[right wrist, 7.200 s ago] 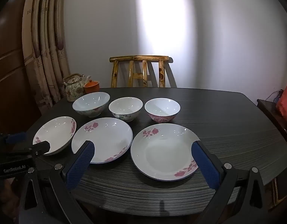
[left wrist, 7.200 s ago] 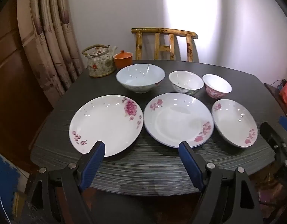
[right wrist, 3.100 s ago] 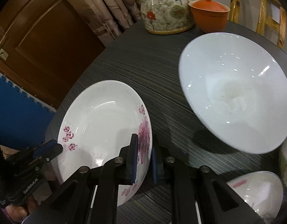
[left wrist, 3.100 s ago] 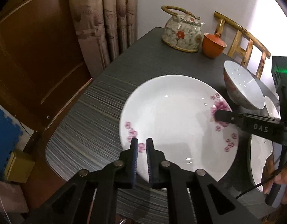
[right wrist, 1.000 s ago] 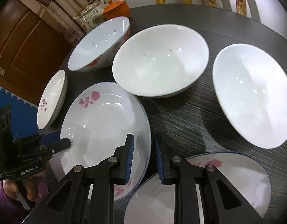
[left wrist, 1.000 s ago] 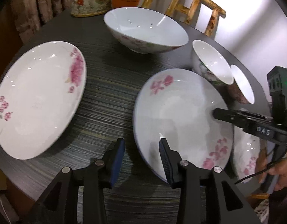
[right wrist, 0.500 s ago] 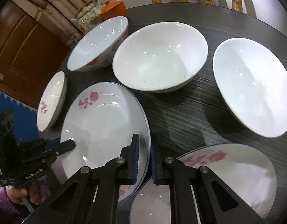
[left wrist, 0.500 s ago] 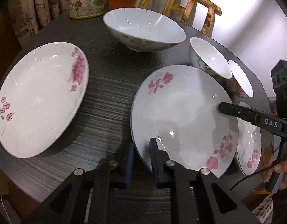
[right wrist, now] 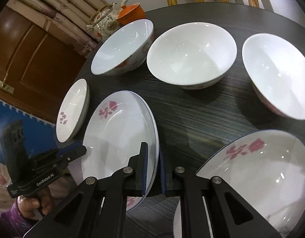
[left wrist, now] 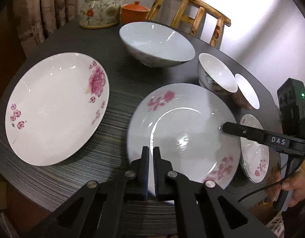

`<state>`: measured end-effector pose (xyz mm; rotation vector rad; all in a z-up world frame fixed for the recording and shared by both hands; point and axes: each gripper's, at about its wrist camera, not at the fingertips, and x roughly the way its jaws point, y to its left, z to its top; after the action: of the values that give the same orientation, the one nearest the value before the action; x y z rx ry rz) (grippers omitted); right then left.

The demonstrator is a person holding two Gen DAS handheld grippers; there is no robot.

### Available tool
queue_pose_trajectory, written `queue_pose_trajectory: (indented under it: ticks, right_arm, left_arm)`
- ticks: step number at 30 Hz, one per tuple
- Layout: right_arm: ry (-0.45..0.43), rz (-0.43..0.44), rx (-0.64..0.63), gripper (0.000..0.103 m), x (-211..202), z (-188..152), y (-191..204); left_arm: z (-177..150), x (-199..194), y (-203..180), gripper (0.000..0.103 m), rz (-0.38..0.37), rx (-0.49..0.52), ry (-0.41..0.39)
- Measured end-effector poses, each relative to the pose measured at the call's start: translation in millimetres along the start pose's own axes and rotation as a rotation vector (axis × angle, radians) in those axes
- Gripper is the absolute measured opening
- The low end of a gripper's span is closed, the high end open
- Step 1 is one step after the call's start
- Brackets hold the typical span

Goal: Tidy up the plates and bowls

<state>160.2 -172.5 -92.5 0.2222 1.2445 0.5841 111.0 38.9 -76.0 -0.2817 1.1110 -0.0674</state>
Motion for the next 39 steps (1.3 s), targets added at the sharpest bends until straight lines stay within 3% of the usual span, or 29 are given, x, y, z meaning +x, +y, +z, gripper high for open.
queue_pose_trajectory:
  ticks: [3,5,7,9,16,18,21,27,39]
  right_arm:
    - [0.006,0.015,0.007,0.008,2,-1,3]
    - [0.014,-0.02,-0.011,0.008,5,-3,7]
    - [0.018,-0.008,-0.001,0.008,8,-4,6]
    - [0.02,-0.013,0.004,0.008,10,-5,3]
    - [0.03,0.008,0.03,0.008,14,-11,-7]
    - [0.029,0.014,0.031,0.008,14,-11,-7]
    - [0.029,0.016,0.031,0.008,14,-11,-7]
    - [0.024,0.024,0.05,0.009,14,-10,-10]
    - [0.032,0.093,0.122,0.009,16,-14,-7]
  left_arm:
    - [0,-13,-2,0.004,0.002,-0.005,-0.04]
    - [-2,-20,5,0.007,0.002,-0.048,-0.05]
    - [-4,-23,14,0.031,0.008,-0.076,-0.047]
    - [-7,-19,20,0.04,0.028,-0.085,-0.019]
    - [-11,9,27,0.04,0.012,-0.088,0.065]
    - [-10,13,23,0.04,-0.016,-0.07,0.036]
    - [-9,21,20,0.013,0.009,-0.052,0.041]
    - [-10,21,27,0.012,-0.033,-0.064,0.038]
    - [0,-19,32,0.01,-0.009,-0.085,-0.048]
